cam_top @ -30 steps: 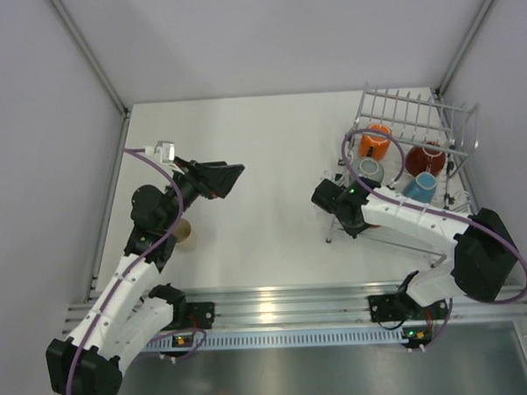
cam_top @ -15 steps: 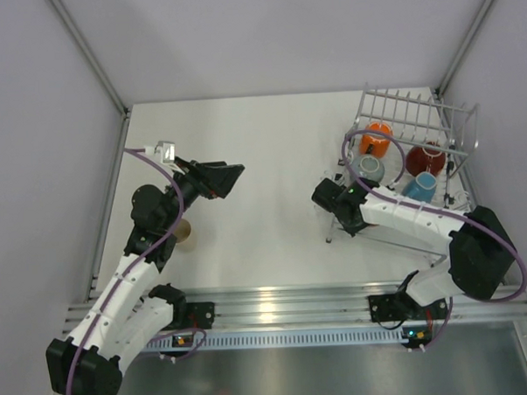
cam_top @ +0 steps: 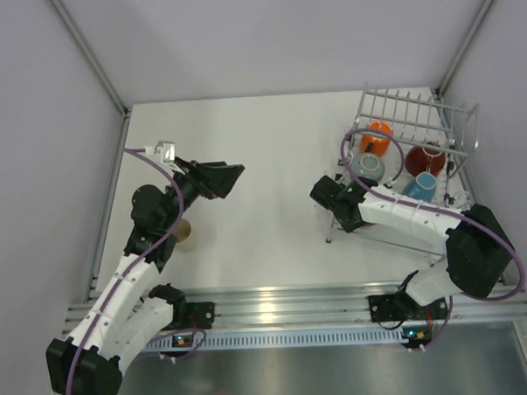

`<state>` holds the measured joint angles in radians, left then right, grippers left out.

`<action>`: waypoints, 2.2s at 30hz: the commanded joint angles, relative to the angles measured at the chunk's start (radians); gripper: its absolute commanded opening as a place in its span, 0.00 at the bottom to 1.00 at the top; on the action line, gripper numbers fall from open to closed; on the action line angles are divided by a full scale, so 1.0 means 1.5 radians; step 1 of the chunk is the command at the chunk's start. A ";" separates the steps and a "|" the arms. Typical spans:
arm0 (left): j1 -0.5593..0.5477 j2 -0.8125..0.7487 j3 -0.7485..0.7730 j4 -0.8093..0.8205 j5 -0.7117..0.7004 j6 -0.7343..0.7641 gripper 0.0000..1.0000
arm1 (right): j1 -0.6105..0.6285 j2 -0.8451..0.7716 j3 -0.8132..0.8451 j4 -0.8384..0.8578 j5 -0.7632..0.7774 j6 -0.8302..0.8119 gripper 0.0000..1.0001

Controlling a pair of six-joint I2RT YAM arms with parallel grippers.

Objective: Load the cups into the dish rack

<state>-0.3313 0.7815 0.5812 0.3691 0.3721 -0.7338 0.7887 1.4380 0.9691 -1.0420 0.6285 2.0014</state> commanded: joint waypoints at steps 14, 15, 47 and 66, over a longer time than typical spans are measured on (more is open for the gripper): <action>-0.002 0.049 0.128 -0.249 -0.134 0.087 0.98 | 0.003 -0.095 -0.016 -0.057 -0.013 0.167 0.46; -0.002 0.058 0.145 -0.286 -0.149 0.095 0.98 | 0.003 -0.106 -0.017 -0.059 -0.011 0.158 0.46; -0.001 0.231 0.338 -0.812 -0.425 0.266 0.84 | 0.004 -0.413 -0.065 0.531 -0.347 -0.960 0.36; -0.001 0.288 0.303 -0.861 -0.433 0.186 0.75 | 0.002 -0.402 -0.093 0.564 -0.387 -0.961 0.38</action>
<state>-0.3313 1.2247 1.0397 -0.9020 -0.2527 -0.4065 0.7898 0.8684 0.8349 -0.2485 0.0391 0.5713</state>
